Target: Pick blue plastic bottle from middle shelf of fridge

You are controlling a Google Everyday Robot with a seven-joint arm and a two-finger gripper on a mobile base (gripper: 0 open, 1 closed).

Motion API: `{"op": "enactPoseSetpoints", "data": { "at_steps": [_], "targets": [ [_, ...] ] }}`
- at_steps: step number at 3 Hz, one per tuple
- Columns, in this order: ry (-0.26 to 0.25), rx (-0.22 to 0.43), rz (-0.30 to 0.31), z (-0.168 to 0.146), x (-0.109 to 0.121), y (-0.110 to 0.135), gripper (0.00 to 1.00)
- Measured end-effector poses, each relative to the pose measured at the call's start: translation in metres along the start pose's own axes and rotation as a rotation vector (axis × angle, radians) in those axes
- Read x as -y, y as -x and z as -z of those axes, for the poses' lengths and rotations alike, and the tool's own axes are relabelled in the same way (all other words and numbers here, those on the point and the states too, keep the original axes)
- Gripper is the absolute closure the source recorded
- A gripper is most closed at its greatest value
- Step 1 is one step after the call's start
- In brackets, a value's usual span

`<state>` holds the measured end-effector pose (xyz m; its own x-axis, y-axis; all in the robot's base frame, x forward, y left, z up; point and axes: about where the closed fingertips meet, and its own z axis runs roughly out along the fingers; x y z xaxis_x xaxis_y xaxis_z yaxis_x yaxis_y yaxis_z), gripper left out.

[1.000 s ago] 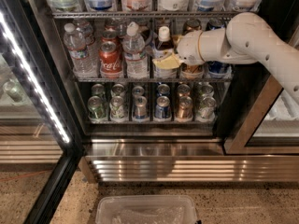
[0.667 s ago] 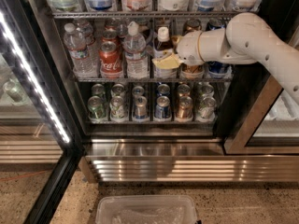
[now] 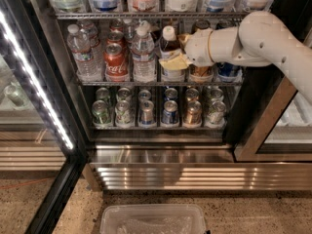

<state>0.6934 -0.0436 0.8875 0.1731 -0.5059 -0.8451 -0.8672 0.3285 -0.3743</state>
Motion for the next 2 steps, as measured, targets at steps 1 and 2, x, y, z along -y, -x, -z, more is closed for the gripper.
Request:
{"op": "enactPoseSetpoints", "data": {
  "at_steps": [1,2],
  "targets": [
    [-0.012,0.01,0.011,0.0031,-0.0017,0.0046,1.0],
    [-0.026,0.023,0.021,0.0056,-0.0044,0.0089,1.0]
  ]
}}
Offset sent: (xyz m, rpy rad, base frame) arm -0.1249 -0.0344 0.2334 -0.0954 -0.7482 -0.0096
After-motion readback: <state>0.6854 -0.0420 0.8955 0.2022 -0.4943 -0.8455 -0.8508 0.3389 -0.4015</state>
